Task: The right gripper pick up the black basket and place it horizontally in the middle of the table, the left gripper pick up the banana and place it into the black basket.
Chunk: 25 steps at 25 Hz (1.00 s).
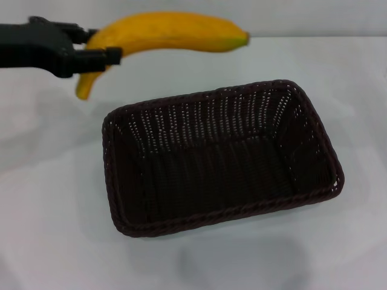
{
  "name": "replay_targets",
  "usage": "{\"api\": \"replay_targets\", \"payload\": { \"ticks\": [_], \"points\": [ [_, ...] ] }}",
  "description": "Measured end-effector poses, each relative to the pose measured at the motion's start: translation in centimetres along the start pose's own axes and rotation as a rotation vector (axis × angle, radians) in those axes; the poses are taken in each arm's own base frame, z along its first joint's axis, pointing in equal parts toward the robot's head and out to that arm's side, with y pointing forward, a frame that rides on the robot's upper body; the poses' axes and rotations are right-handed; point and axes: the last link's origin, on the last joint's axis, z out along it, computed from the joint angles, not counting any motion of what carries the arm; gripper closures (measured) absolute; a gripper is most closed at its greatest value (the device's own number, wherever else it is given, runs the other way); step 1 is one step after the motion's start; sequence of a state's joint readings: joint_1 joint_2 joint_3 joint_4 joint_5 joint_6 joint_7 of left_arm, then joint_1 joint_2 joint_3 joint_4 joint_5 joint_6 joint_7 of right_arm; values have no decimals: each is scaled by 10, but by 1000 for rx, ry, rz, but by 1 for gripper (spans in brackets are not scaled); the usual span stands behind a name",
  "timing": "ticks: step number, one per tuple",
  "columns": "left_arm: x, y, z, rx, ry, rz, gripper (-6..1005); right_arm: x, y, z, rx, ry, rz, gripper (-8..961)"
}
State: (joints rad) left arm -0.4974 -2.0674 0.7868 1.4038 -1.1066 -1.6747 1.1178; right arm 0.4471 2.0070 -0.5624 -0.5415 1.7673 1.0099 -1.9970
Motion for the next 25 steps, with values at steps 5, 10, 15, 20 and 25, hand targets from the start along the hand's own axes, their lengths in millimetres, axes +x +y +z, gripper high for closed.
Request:
{"api": "replay_targets", "payload": {
  "ticks": [5, 10, 15, 20, 25],
  "points": [
    [-6, 10, 15, -91, -55, -56, 487, 0, -3, -6, -1, -5, -4, 322],
    [-13, 8, 23, -95, -69, -94, 481, 3, -10, -17, 22, -3, -3, 321],
    [-16, 0, 18, -32, -15, -68, 362, 4, -16, -32, 43, -39, 0, 321],
    [-22, -12, 4, 80, 105, -47, 180, 2, -17, -61, 15, -120, -62, 320],
    [-37, -28, -20, 254, 242, -39, 112, 0, -28, -92, 41, -173, -72, 319]
  ]
}}
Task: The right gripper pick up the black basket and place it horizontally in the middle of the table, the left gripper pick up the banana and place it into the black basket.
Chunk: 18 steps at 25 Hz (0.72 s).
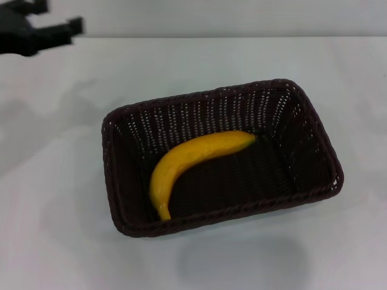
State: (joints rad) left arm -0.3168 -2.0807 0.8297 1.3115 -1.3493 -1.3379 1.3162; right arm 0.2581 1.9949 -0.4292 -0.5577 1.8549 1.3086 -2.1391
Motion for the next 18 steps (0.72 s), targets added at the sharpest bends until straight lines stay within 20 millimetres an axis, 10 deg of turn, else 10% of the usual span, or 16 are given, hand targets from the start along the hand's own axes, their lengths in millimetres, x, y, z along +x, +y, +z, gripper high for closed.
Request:
{"api": "replay_targets", "payload": {
  "ticks": [8, 18],
  "points": [
    [-40, -20, -40, 197, 256, 3, 109, -9, -13, -23, 13, -21, -37, 318],
    [-113, -34, -71, 495, 407, -22, 109, 26, -11, -24, 152, 50, -136, 89]
  ]
}}
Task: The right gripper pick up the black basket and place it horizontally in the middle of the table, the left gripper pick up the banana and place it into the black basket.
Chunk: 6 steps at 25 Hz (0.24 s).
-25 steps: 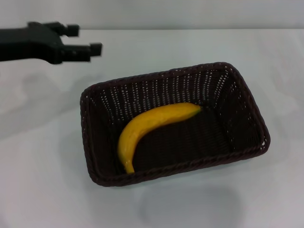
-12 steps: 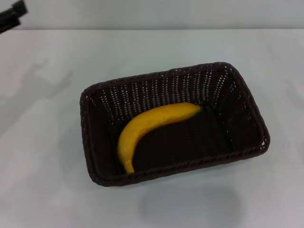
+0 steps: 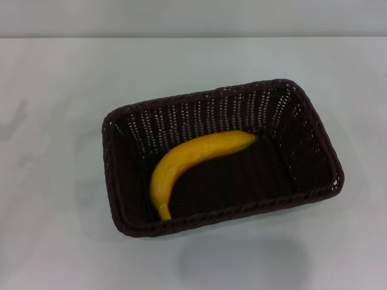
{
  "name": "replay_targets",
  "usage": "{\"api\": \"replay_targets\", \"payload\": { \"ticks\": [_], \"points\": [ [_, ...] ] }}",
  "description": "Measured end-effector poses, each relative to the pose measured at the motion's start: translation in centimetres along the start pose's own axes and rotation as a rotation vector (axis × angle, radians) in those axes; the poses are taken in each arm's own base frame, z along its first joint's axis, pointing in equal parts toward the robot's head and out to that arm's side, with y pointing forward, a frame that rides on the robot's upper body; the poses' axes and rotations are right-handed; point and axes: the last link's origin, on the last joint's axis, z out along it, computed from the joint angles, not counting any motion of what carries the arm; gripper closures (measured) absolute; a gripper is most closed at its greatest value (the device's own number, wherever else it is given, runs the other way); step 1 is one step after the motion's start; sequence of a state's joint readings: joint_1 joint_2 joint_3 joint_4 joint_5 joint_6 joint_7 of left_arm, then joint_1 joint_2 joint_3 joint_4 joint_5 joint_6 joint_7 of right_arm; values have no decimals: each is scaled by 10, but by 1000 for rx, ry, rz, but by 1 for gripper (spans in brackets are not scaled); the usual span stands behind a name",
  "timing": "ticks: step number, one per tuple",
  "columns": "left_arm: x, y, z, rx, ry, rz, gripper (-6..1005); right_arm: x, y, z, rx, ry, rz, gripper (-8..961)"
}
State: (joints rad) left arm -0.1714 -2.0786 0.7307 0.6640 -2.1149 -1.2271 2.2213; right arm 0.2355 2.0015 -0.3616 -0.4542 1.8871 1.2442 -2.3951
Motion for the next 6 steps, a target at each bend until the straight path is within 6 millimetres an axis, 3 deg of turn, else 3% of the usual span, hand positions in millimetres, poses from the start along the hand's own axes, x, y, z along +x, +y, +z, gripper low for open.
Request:
{"api": "replay_targets", "payload": {
  "ticks": [6],
  "points": [
    [-13, -4, -21, 111, 64, 27, 109, 10, 6, 0, 23, 14, 1, 81]
  ]
}}
